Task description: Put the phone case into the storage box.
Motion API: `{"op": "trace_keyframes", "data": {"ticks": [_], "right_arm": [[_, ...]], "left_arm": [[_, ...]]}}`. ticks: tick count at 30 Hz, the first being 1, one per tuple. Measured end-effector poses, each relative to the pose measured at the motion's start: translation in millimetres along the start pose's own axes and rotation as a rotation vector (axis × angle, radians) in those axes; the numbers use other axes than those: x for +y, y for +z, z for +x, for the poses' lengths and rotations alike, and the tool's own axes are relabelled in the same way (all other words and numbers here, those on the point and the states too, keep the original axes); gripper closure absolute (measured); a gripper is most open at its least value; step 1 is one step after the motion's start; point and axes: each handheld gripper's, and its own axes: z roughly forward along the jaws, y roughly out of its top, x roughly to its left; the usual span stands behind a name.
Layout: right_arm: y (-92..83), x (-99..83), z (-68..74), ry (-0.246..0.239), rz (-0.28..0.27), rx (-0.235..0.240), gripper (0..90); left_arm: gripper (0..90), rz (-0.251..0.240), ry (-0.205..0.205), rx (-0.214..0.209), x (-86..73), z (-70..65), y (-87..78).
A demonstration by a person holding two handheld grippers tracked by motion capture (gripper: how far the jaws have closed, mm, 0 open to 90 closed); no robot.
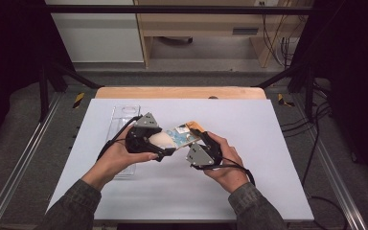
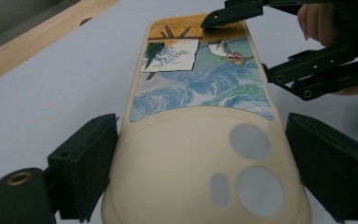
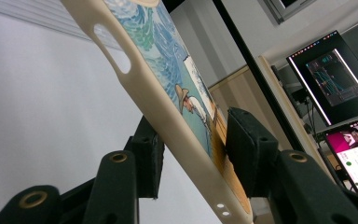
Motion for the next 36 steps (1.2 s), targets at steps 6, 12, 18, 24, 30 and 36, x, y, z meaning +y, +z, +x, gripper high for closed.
{"op": "trace_keyframes", "data": {"ticks": [6,12,18,24,30,36], "right_arm": [[-1.2,0.0,0.3,-0.015,-0.003,0.001,60.4],[-1.4,0.3,1.0,-0.022,-0.005,0.005,62.7],[-2.6,1.8,0.7,-0.029,-0.011,0.005,65.0],[-3.5,2.9,2.5,-0.038,-0.015,0.011,68.4],[-3.5,3.1,3.7,-0.054,-0.015,0.02,70.7],[-3.1,2.6,6.7,-0.068,-0.012,0.033,73.5]], "left_arm": [[11.0,-0.002,-0.005,-0.005,0.6,0.5,-0.3],[10.9,-0.011,-0.02,-0.012,0.6,1.6,-1.2],[10.9,-0.022,-0.03,-0.014,1.8,1.1,-4.4],[10.9,-0.031,-0.034,-0.014,3.1,0.8,-7.0],[10.9,-0.032,-0.037,-0.015,3.0,1.1,-8.0],[10.9,-0.036,-0.043,-0.019,2.8,1.3,-8.5]]}}
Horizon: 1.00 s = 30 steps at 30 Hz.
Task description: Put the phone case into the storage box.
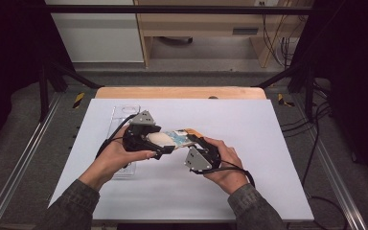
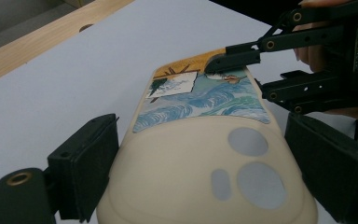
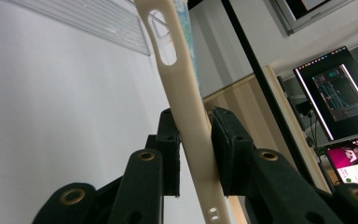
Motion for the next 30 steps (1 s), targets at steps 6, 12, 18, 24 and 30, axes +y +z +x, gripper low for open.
{"op": "trace_keyframes", "data": {"ticks": [6,12,18,24,30], "right_arm": [[1.3,-1.7,5.5,-0.023,0.001,0.016,76.3],[1.5,-2.6,10.4,-0.038,-0.001,0.031,78.8],[0.8,-3.7,13.0,-0.034,-0.003,0.038,79.5],[-0.1,-7.6,16.0,-0.007,-0.001,0.05,79.7],[0.8,-17.6,12.3,0.062,0.02,0.045,79.7]], "left_arm": [[10.9,-0.003,-0.011,-0.005,-0.9,0.3,0.6],[10.9,-0.006,-0.021,-0.012,-0.5,0.3,0.0],[10.6,-0.017,-0.035,-0.019,0.4,0.5,0.9],[9.8,-0.114,-0.055,0.003,3.4,3.0,-3.9],[3.3,-0.243,-0.087,0.053,4.5,8.9,-14.9]]}}
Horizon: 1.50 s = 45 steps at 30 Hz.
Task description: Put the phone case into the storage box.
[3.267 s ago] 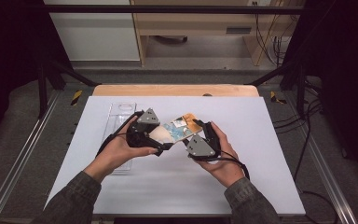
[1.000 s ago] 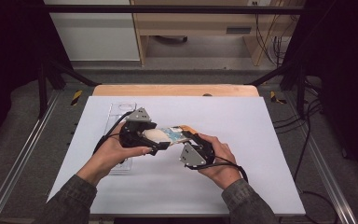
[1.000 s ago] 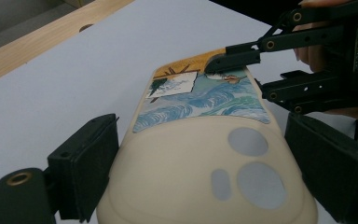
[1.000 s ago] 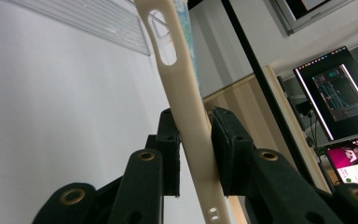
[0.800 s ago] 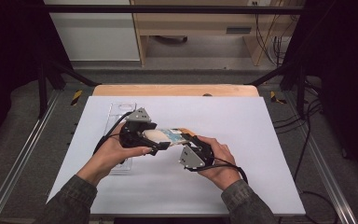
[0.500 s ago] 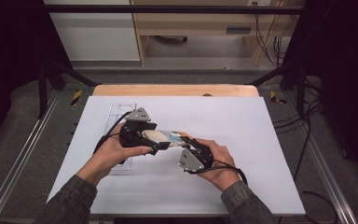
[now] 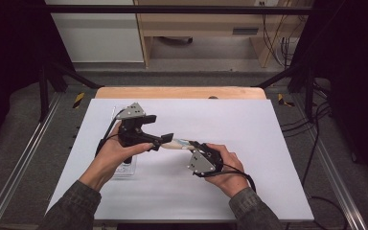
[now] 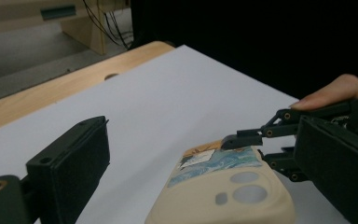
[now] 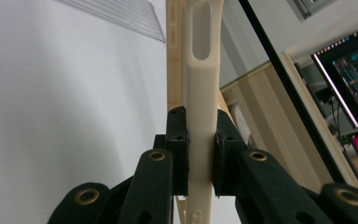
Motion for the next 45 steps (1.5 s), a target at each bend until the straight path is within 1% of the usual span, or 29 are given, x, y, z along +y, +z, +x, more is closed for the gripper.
{"op": "trace_keyframes", "data": {"ticks": [1,4,5,8,10,11,12,15,18,21,24,33,38,42,45], "right_arm": [[-0.2,-1.2,-1.0,0.01,0.005,-0.002,79.7],[0.3,-5.6,-5.5,0.074,0.01,-0.008,79.7],[0.4,-6.6,-6.7,0.087,0.012,-0.009,79.7],[0.5,-10.0,-11.2,0.15,0.01,-0.014,79.7],[0.0,-11.5,-14.3,0.185,0.004,-0.015,79.7],[-0.3,-11.9,-15.4,0.195,0.003,-0.017,79.7],[-0.8,-12.5,-17.2,0.22,-0.002,-0.017,79.7],[-2.0,-13.6,-21.0,0.267,-0.016,-0.02,79.7],[-2.8,-14.4,-23.5,0.299,-0.023,-0.024,79.6],[-2.8,-14.6,-24.5,0.316,-0.029,-0.027,79.7],[-2.6,-14.1,-24.9,0.336,-0.036,-0.026,79.7],[-0.9,-14.2,-26.2,0.404,-0.062,-0.014,79.7],[0.0,-15.0,-26.8,0.48,-0.085,0.003,79.6],[1.0,-13.7,-26.8,0.522,-0.103,0.011,79.7],[2.4,-13.1,-26.1,0.552,-0.116,0.02,79.7]], "left_arm": [[2.9,-0.024,-0.002,0.011,0.7,0.8,-2.2],[2.1,-0.076,-0.017,0.021,1.7,1.9,-6.0],[2.0,-0.098,-0.023,0.03,1.7,2.1,-7.2],[1.7,-0.129,-0.01,0.056,1.4,2.4,-9.5],[1.4,-0.146,-0.018,0.06,0.9,2.5,-10.5],[1.4,-0.155,-0.016,0.067,0.8,2.6,-11.2],[1.4,-0.165,-0.015,0.071,0.6,2.6,-11.8],[1.4,-0.186,-0.017,0.087,0.4,2.7,-13.5],[1.4,-0.195,-0.017,0.092,-0.5,2.4,-13.8],[1.4,-0.203,-0.021,0.099,-2.9,1.3,-12.2],[1.4,-0.2,-0.014,0.1,-6.1,-0.1,-9.4],[1.4,-0.222,-0.021,0.101,-14.9,-2.8,-2.4],[1.4,-0.226,-0.018,0.114,-17.3,-4.8,0.5],[1.4,-0.229,-0.02,0.119,-19.3,-6.0,3.1],[1.4,-0.237,-0.031,0.117,-20.7,-6.6,5.4]]}}
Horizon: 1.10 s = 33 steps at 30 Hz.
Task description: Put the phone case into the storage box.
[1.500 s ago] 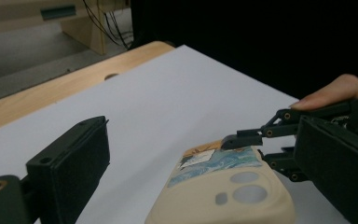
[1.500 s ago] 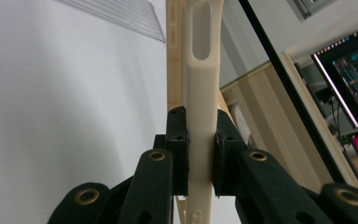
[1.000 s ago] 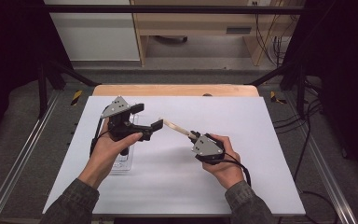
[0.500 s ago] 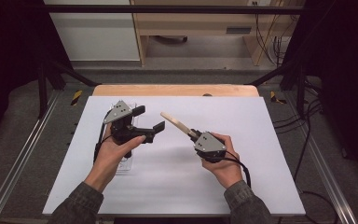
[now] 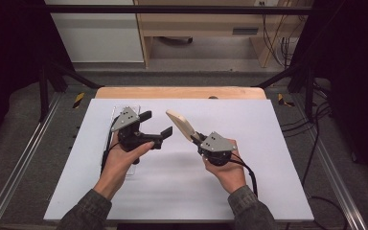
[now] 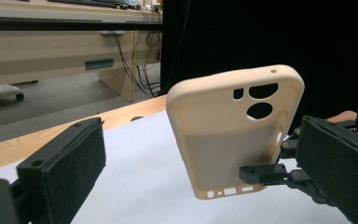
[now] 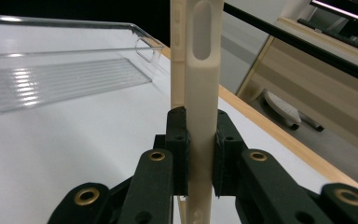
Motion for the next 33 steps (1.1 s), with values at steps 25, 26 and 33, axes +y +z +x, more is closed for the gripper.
{"op": "trace_keyframes", "data": {"ticks": [25,26,33], "right_arm": [[11.6,-0.1,15.1,0.135,-0.057,0.056,79.6],[11.8,-0.4,15.5,0.135,-0.056,0.058,79.6],[13.2,-1.7,17.9,0.148,-0.054,0.069,79.6]], "left_arm": [[0.3,0.005,-0.087,-0.031,-10.4,-9.3,29.2],[0.3,0.004,-0.088,-0.034,-9.8,-10.1,29.7],[0.3,0.005,-0.087,-0.031,-6.7,-10.8,33.3]]}}
